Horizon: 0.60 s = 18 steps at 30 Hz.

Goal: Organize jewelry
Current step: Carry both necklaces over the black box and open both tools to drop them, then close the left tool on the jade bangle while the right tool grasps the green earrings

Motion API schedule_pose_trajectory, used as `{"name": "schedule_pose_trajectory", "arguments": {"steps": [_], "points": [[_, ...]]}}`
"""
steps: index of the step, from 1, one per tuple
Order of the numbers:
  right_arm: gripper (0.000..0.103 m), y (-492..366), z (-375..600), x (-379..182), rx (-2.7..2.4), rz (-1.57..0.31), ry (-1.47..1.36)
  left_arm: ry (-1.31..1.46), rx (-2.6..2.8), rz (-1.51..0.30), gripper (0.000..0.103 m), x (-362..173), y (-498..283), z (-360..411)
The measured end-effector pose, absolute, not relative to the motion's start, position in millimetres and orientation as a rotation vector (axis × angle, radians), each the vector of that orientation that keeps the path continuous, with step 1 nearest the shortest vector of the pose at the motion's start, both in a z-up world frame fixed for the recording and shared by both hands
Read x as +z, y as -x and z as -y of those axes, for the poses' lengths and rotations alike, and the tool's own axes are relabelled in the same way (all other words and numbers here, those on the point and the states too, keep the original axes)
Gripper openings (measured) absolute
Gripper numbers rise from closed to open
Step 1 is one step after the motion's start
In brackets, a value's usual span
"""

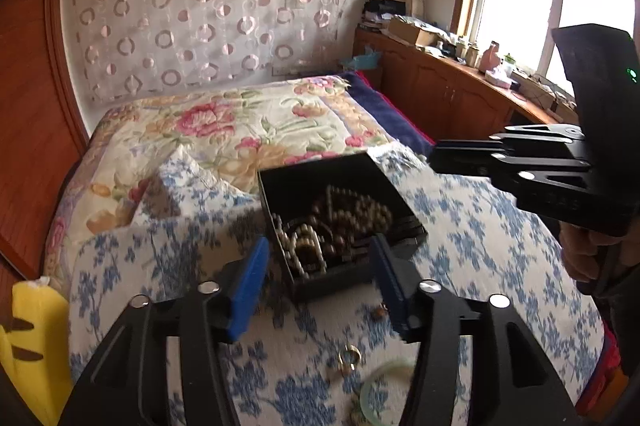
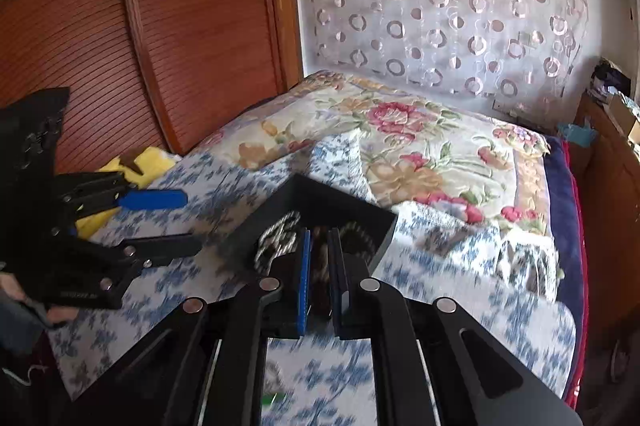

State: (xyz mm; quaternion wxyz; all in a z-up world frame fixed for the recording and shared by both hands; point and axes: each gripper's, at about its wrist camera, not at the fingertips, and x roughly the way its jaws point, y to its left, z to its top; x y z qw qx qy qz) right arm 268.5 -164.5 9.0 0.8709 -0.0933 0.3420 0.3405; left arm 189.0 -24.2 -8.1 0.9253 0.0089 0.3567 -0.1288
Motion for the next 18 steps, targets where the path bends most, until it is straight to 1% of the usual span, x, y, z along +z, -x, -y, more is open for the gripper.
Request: {"name": "schedule_pose_trajectory", "arguments": {"steps": [2, 6, 9, 10, 11, 14, 16, 17, 18], "points": [[0.010, -254.7, 171.6, 2.3, 0.718, -0.727, 0.188, -0.016, -0.266, -0.739, 0.062, -13.3, -182.2, 23.0], [0.010, -231.7, 179.3, -13.0, 0.712, -0.753, 0.168, -0.017, -0.288, -0.764, 0.074, -25.0, -170.2, 24.8], [0.010, -217.3, 183.6, -25.6, 0.699, -0.773, 0.161, -0.026, -0.288, -0.783, 0.076, -33.8, -163.5, 27.3], [0.010, -213.6, 185.2, -29.1, 0.695, -0.780, 0.157, -0.027, -0.291, -0.793, 0.079, -37.7, -160.0, 29.1], [0.010, -207.6, 187.5, -33.8, 0.690, -0.787, 0.152, -0.025, -0.294, -0.797, 0.085, -40.3, -157.3, 29.7], [0.010, -195.8, 190.1, -46.2, 0.677, -0.804, 0.166, -0.031, -0.296, -0.812, 0.087, -48.7, -150.2, 32.9], [0.020, -188.9, 191.7, -54.1, 0.669, -0.815, 0.173, -0.035, -0.290, -0.830, 0.087, -55.5, -146.9, 35.6], [0.031, -186.6, 193.5, -58.4, 0.664, -0.825, 0.166, -0.038, -0.290, -0.837, 0.087, -59.4, -144.6, 37.0], [0.038, -184.6, 194.5, -62.6, 0.660, -0.834, 0.162, -0.039, -0.291, -0.846, 0.088, -62.5, -142.8, 38.4]]}}
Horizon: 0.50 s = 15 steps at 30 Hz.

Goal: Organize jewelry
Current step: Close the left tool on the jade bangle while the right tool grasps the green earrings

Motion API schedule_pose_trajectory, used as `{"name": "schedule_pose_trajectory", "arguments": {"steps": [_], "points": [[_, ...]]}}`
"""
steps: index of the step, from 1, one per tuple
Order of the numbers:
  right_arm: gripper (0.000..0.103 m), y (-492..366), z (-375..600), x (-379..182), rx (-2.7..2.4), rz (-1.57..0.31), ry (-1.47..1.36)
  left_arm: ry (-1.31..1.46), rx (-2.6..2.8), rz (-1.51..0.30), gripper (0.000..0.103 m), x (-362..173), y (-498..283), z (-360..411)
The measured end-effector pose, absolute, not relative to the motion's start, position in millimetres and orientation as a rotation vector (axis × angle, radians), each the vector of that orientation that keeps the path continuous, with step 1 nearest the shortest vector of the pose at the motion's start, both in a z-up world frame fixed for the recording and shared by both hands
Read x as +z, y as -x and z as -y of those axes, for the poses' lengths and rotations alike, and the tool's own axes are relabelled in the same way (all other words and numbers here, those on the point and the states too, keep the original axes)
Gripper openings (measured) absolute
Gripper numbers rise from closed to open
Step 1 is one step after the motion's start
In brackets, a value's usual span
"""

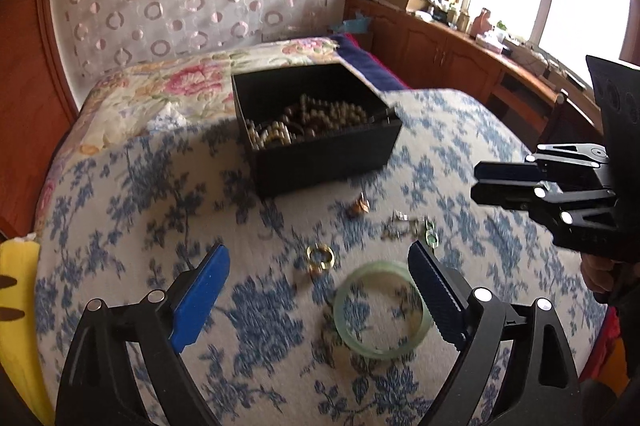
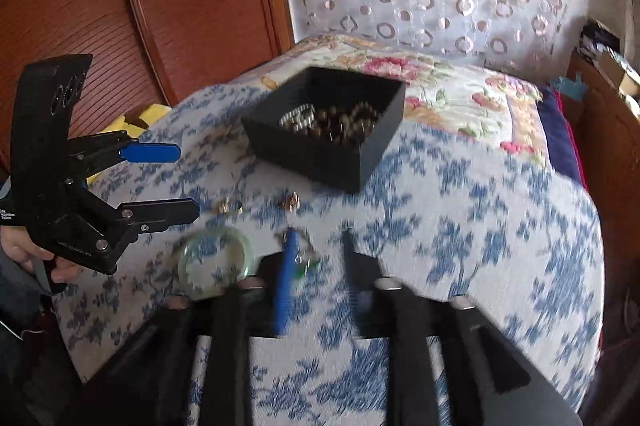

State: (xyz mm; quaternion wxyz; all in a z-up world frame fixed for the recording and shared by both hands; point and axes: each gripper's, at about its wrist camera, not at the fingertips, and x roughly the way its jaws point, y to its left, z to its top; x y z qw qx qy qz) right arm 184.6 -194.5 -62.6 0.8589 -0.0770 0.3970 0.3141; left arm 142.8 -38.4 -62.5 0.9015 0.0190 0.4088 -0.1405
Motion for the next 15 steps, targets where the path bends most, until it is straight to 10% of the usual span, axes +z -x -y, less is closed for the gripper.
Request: {"name": "schedule_pose_trajectory", "arguments": {"steps": [15], "points": [[0.052, -173.4, 213.6, -79.1, 0.546, -0.839, 0.169, -0.108, -0.313, -0.913, 0.089, -91.0, -128.0, 63.9]]}}
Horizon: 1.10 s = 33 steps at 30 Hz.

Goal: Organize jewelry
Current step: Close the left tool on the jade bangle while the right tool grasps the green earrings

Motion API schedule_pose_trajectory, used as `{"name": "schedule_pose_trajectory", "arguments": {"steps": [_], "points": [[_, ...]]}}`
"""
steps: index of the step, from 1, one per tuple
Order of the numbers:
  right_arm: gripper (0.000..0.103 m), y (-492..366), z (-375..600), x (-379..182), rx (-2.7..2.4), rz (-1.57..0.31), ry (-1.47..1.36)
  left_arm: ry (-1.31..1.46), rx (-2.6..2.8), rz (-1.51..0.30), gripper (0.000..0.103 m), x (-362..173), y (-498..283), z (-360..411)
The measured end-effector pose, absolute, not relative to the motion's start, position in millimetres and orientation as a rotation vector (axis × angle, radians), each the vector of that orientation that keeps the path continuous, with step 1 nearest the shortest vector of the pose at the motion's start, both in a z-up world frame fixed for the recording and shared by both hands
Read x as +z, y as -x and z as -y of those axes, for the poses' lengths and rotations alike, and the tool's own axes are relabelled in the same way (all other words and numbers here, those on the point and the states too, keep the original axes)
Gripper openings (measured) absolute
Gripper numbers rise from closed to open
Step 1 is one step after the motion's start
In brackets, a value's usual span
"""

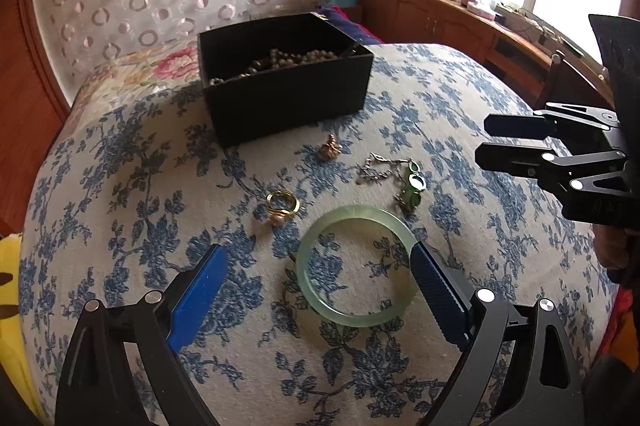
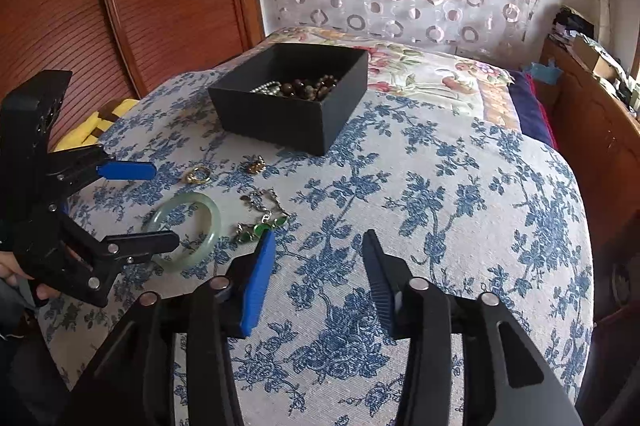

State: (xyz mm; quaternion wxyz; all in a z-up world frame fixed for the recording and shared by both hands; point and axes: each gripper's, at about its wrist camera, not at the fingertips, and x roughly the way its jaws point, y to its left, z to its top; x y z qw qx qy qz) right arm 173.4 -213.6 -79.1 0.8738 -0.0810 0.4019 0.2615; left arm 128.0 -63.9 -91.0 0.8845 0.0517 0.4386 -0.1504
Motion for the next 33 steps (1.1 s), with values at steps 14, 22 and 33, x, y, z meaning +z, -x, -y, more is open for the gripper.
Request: {"name": "schedule_pose_trajectory", "arguments": {"steps": [14, 22, 33], "points": [[0.054, -170.1, 209.3, -88.4, 0.541, -0.850, 0.163, -0.155, -0.349, -0.936, 0.089, -103.2, -124.5, 85.0], [0.054, -171.3, 200.7, -90.2, 0.553, -0.855, 0.165, -0.193, -0.325, -0.908, 0.085, -104.0, -123.2, 86.9], [0.035, -187.5, 184.0, -100.4, 0.570, -0.913, 0.110, -0.112, -0.315, -0.889, 0.069, -94.6, -118.4, 62.4]]}}
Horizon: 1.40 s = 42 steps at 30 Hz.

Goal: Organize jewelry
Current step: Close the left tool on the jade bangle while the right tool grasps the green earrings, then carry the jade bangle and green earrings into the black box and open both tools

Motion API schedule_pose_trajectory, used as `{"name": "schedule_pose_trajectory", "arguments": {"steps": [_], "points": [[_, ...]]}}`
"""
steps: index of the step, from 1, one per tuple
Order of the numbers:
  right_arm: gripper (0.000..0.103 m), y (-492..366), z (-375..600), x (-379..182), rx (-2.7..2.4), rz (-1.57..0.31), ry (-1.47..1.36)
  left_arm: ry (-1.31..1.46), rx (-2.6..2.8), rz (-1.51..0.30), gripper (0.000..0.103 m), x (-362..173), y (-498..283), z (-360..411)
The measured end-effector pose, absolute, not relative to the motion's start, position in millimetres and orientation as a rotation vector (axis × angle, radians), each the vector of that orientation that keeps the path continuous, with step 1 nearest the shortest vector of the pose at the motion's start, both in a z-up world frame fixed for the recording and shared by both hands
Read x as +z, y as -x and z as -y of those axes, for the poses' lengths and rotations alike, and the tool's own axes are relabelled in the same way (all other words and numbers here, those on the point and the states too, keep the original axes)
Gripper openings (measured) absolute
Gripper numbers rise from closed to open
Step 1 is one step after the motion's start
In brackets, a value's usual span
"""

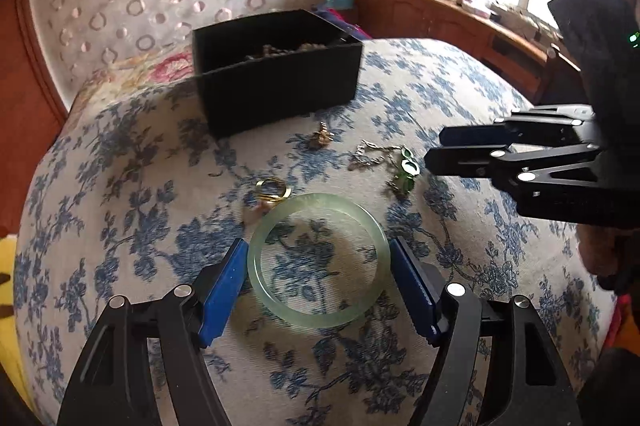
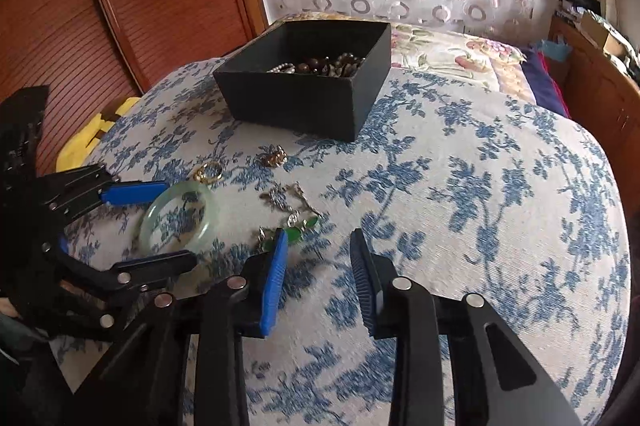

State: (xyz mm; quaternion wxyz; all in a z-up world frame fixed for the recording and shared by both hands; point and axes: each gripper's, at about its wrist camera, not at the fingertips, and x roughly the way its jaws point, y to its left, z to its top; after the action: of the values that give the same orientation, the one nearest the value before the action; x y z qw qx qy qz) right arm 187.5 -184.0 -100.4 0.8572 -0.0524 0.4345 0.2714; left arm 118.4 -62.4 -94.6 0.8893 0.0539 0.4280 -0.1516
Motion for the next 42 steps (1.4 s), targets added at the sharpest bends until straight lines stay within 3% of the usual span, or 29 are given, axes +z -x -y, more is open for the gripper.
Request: {"name": "schedule_pose_trajectory", "arguments": {"steps": [14, 17, 20, 27, 42], "points": [[0.033, -190.9, 176.1, -106.5, 0.486, -0.938, 0.200, -0.091, -0.290, -0.861, 0.069, -84.5, -112.6, 46.7], [0.025, -192.5, 178.7, -107.3, 0.492, -0.941, 0.187, -0.085, -0.286, -0.858, 0.069, -83.6, -110.3, 43.3], [0.008, -192.3, 173.3, -108.0, 0.511, -0.934, 0.209, -0.078, -0.282, -0.853, 0.069, -82.4, -111.1, 42.4], [0.007, -189.9, 175.2, -99.7, 0.540, -0.907, 0.213, -0.070, -0.270, -0.827, 0.069, -74.2, -119.4, 40.1], [0.007, -205.0, 184.3, -18.2, 0.546, -0.717, 0.246, -0.044, -0.260, -0.716, 0.069, -31.4, -156.8, 33.7]]}}
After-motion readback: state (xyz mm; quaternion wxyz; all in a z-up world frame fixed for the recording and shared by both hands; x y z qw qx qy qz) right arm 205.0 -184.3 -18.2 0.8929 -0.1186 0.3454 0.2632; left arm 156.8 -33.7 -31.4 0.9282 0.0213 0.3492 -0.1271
